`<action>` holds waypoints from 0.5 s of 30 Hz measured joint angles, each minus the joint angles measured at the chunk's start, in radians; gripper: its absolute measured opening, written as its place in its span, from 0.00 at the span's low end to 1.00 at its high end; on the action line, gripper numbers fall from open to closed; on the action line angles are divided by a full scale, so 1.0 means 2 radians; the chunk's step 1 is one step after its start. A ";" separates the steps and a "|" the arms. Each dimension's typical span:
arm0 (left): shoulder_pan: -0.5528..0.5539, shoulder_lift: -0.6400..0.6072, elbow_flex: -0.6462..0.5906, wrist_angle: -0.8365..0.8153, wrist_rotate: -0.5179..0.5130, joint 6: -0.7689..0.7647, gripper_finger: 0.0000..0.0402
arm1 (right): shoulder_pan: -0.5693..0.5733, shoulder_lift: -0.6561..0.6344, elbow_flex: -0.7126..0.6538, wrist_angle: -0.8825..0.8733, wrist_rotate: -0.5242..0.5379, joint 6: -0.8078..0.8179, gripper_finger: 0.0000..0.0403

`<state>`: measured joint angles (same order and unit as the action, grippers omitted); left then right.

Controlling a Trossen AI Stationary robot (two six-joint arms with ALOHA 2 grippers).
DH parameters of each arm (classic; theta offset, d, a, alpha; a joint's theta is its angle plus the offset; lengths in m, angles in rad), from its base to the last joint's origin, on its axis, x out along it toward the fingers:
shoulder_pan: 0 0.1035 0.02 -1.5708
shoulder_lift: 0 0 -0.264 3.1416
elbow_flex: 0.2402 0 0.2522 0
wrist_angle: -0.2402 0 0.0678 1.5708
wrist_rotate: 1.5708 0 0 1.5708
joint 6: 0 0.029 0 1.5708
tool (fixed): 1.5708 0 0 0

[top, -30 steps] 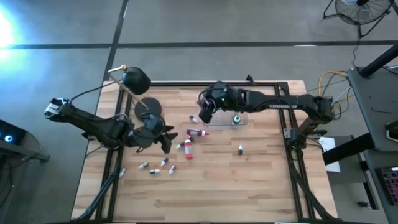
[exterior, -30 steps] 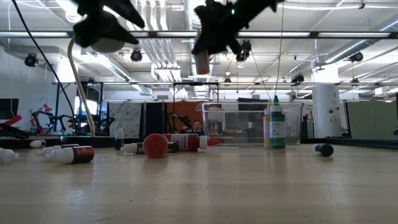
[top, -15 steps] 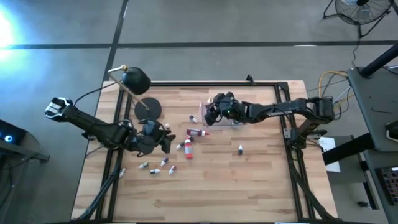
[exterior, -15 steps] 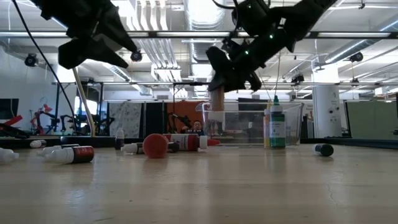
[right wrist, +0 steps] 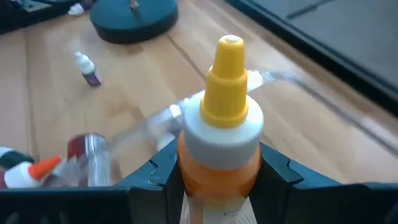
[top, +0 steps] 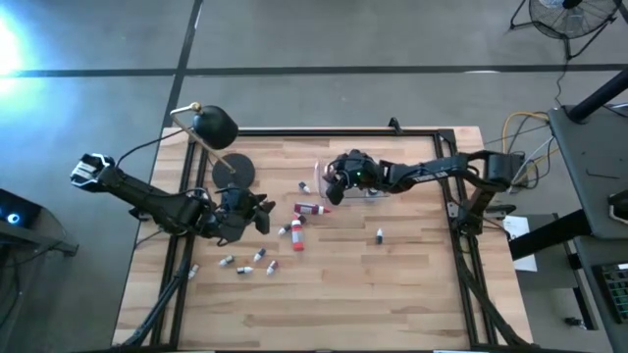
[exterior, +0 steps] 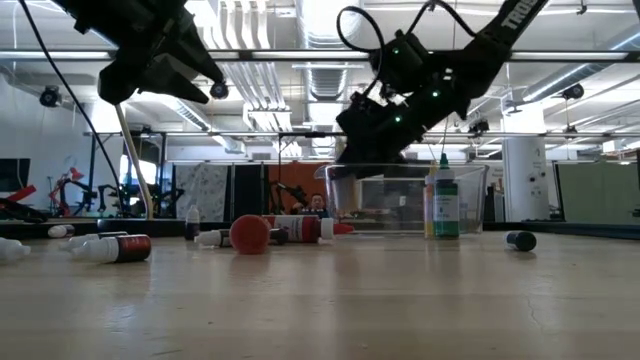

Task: Pick & Place food coloring
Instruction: Put the large yellow food coloring bottle into the transparent bin

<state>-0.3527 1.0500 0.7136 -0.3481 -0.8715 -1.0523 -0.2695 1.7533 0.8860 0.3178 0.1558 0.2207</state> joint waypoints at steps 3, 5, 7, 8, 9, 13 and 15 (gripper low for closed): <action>0.000 0.000 0.000 0.000 0.000 -0.009 0.43 | -0.001 0.016 0.019 0.002 0.001 -0.026 0.32; 0.000 0.000 0.000 0.000 0.000 -0.014 0.43 | -0.004 0.023 0.031 0.001 0.001 -0.041 0.32; 0.000 0.000 0.000 0.002 0.000 -0.014 0.43 | -0.007 0.030 0.042 0.002 0.001 -0.053 0.32; 0.000 0.000 0.000 0.002 0.000 -0.014 0.43 | -0.008 0.033 0.045 0.001 0.001 -0.054 0.32; 0.000 0.000 0.000 0.002 0.000 -0.015 0.43 | -0.010 0.035 0.047 0.000 0.001 -0.054 0.32; 0.000 0.000 0.000 0.003 0.000 -0.017 0.43 | -0.011 0.039 0.054 -0.002 0.001 -0.055 0.35; 0.000 0.000 0.000 0.003 0.000 -0.017 0.43 | -0.011 0.038 0.057 -0.001 0.001 -0.056 0.37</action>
<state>-0.3527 1.0500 0.7136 -0.3423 -0.8707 -1.0855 -0.2916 1.8301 0.9999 0.3168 0.1570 0.1090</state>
